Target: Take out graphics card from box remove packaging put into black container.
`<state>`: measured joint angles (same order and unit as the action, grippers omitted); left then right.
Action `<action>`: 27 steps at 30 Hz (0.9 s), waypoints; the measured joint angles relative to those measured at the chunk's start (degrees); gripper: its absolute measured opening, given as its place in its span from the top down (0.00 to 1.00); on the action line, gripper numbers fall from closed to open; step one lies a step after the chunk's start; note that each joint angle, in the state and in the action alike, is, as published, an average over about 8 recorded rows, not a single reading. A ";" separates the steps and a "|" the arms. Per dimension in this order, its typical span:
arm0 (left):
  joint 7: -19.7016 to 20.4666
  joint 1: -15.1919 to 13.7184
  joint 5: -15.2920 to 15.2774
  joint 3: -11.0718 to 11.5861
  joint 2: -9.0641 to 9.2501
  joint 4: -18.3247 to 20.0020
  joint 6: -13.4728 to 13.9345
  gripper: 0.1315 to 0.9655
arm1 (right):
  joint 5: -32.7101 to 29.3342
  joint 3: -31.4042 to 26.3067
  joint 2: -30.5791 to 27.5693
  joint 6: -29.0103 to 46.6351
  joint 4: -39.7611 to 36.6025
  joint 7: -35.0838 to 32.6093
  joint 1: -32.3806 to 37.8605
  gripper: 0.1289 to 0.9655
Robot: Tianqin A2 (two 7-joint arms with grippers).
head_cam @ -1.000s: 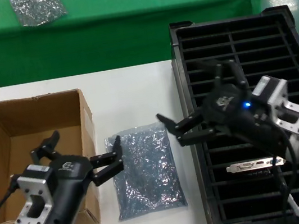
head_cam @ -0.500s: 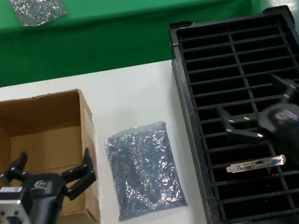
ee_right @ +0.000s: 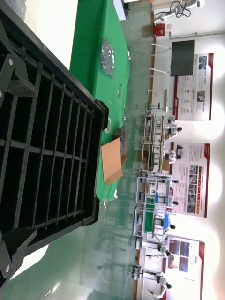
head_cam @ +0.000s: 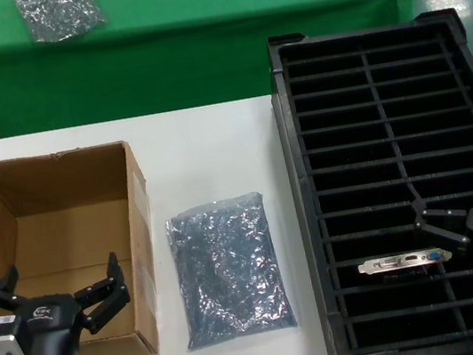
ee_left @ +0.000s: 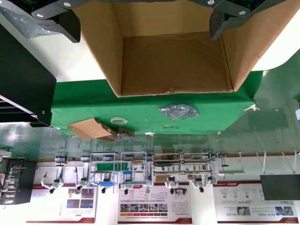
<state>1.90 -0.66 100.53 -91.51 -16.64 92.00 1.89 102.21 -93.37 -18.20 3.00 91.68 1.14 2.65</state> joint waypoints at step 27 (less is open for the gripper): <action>-0.01 0.00 0.02 0.00 0.00 0.00 -0.01 0.00 | 0.00 0.01 0.01 -0.02 0.00 -0.01 -0.02 0.00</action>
<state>1.89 -0.66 100.55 -91.51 -16.64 92.00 1.87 102.21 -93.36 -18.19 2.98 91.68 1.13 2.63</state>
